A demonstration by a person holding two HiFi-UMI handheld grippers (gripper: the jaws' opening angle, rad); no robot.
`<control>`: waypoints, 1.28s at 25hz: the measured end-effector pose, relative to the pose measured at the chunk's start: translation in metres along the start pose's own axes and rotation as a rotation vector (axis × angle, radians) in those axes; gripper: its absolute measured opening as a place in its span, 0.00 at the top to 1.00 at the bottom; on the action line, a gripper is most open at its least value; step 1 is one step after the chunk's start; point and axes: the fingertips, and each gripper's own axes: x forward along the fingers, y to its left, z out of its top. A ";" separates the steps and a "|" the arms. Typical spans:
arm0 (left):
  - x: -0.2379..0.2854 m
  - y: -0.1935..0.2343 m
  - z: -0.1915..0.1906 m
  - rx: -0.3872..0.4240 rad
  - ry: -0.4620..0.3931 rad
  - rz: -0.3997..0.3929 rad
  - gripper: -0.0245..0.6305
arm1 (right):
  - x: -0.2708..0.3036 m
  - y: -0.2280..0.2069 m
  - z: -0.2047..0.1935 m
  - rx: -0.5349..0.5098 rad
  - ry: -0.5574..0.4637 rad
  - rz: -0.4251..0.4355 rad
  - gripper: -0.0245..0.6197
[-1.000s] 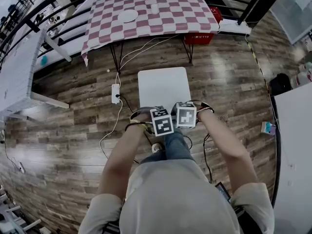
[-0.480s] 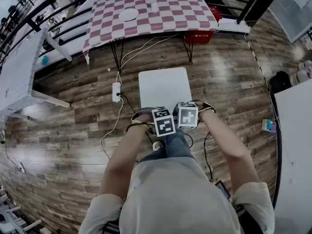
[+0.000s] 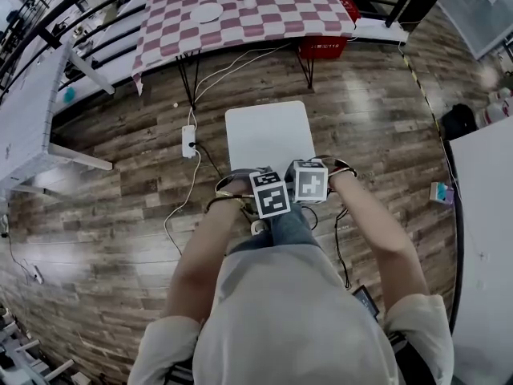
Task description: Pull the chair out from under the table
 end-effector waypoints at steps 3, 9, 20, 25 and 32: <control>0.000 -0.001 0.000 0.003 -0.002 0.004 0.84 | 0.000 0.001 0.000 -0.001 0.001 0.000 0.82; 0.004 -0.005 0.000 0.006 -0.001 0.005 0.84 | 0.002 0.006 0.001 0.031 -0.031 0.003 0.81; 0.002 -0.004 0.008 0.003 -0.067 0.044 0.83 | 0.005 0.003 -0.002 0.070 -0.011 0.007 0.77; -0.005 -0.004 0.008 0.019 -0.076 0.042 0.82 | -0.002 0.002 0.006 0.065 -0.033 -0.021 0.75; -0.020 -0.008 0.005 0.042 -0.077 0.022 0.83 | -0.023 0.006 0.009 0.036 -0.034 -0.036 0.76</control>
